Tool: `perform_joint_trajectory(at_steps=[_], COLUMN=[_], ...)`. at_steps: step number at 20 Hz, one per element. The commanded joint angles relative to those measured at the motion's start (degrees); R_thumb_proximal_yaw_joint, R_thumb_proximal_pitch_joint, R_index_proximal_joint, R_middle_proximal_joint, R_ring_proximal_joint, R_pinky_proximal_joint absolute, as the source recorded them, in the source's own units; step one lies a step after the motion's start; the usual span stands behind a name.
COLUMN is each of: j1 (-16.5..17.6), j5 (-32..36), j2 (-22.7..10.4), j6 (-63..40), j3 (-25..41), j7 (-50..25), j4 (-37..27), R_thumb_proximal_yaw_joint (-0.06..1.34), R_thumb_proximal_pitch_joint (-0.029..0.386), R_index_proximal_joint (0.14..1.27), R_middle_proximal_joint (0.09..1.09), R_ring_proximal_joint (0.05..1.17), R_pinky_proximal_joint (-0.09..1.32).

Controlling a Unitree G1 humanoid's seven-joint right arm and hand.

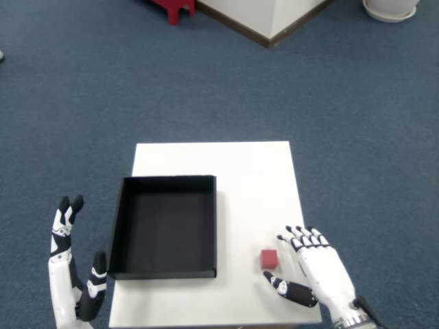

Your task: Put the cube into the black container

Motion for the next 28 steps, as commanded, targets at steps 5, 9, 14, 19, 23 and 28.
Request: perform_joint_trajectory(at_steps=[5, 9, 14, 19, 23, 28], j1=[-2.2, -2.5, -2.4, -2.8, -3.7, -4.4], j5=[1.7, 1.9, 2.5, 2.2, 2.2, 1.2], j2=[2.3, 3.7, 5.6, 6.8, 7.2, 7.8], j6=[-2.2, -3.1, -2.9, -2.9, -3.0, -4.2], j3=[-1.0, -1.0, -1.2, -1.0, -1.1, -0.3], j7=[1.7, 2.3, 4.4, 5.3, 5.5, 4.1], j4=[6.7, 10.5, 15.1, 16.7, 17.2, 17.0], R_thumb_proximal_yaw_joint=[0.52, 0.52, 0.52, 0.52, 0.51, 0.51], R_thumb_proximal_pitch_joint=[0.036, 0.041, 0.046, 0.051, 0.056, 0.064], R_index_proximal_joint=[0.35, 0.36, 0.36, 0.36, 0.36, 0.36], R_middle_proximal_joint=[0.15, 0.16, 0.16, 0.16, 0.15, 0.15], R_ring_proximal_joint=[0.17, 0.17, 0.17, 0.17, 0.17, 0.17], R_pinky_proximal_joint=[-0.03, -0.02, -0.02, -0.01, -0.01, -0.01])
